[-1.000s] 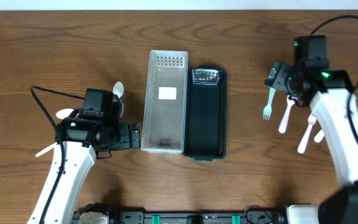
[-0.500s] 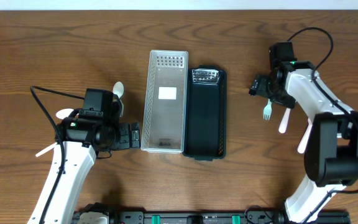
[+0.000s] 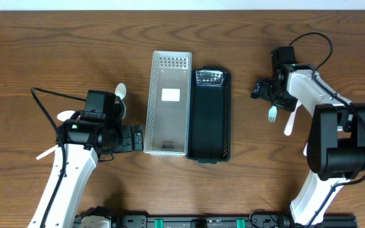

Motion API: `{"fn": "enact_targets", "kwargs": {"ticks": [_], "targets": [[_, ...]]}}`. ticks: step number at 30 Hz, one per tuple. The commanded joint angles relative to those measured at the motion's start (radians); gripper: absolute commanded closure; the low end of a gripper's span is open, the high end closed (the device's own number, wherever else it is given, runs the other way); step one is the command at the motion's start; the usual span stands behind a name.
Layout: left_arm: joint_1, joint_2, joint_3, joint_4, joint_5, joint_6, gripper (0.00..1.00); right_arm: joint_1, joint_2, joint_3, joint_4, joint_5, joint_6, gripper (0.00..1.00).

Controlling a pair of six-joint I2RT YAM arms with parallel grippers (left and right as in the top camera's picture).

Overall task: Pack container
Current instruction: 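Lower the right gripper onto the mint-green fork and grasp it, then carry the green fork into the dark basket and release it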

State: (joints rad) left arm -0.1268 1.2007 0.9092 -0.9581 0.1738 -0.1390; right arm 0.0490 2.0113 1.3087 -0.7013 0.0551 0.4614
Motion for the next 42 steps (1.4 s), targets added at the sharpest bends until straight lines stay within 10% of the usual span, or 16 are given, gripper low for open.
{"fn": "enact_targets", "kwargs": {"ticks": [1,15,42], "targets": [[0.004,0.001,0.013,-0.003,-0.002,-0.013,0.02,-0.026,0.026,0.003,0.002,-0.016,-0.01,0.11],[0.004,0.001,0.013,-0.003,-0.002,-0.013,0.02,-0.044,0.026,0.003,-0.017,-0.034,-0.01,0.7],[0.004,0.001,0.013,0.003,-0.003,-0.011,0.02,-0.025,-0.025,0.03,-0.051,-0.037,-0.043,0.99]]}}
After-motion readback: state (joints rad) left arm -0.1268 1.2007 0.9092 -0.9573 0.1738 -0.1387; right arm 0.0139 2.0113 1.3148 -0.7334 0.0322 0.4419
